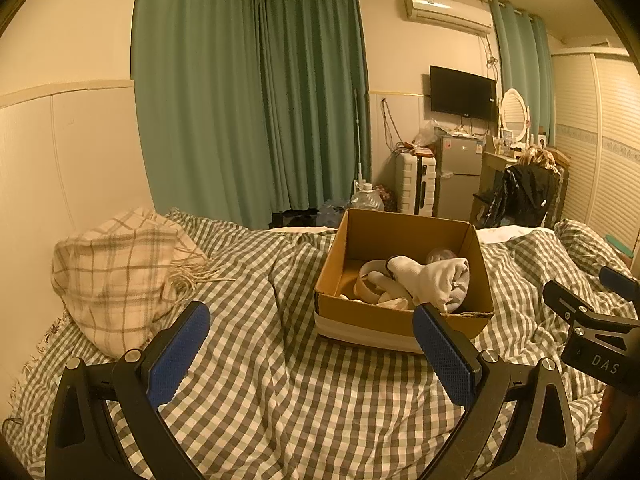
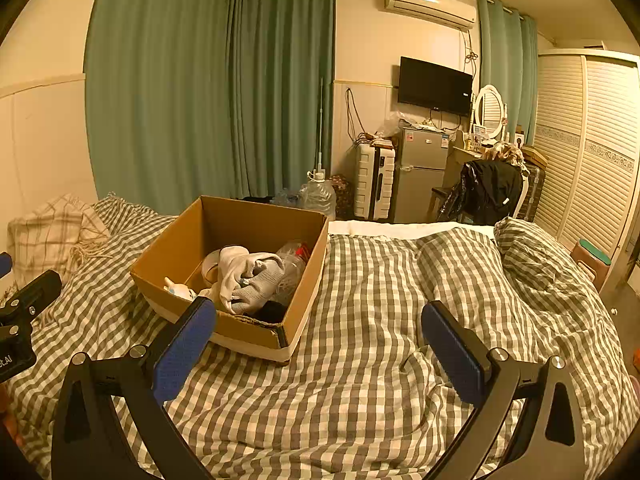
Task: Organize objects
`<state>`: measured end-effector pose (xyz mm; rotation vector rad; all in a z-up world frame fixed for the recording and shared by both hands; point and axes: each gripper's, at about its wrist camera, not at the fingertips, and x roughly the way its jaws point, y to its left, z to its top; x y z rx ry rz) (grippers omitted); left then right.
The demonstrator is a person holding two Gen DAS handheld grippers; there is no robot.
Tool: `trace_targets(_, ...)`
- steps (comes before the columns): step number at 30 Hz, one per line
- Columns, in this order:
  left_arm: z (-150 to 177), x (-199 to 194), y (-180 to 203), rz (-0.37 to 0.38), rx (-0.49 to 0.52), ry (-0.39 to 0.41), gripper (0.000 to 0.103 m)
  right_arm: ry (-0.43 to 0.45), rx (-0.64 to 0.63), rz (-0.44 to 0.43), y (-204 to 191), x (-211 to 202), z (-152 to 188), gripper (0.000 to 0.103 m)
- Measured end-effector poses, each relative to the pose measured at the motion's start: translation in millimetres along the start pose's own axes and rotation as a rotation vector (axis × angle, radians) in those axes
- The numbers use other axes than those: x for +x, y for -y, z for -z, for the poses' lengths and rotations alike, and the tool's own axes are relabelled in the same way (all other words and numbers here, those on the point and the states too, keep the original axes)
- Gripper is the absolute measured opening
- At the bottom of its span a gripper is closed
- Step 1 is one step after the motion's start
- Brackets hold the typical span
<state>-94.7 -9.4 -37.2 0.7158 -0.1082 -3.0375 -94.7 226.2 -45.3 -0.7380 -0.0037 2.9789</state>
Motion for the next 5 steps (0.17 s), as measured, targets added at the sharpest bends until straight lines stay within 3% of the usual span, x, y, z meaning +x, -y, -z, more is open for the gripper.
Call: trace_targets(5, 1.1, -0.9, 0.6, -0.001, 0.01, 0.01, 0.103, -0.004, -0.003, -0.006, 1.0, 0.0, 2.4, 0.103)
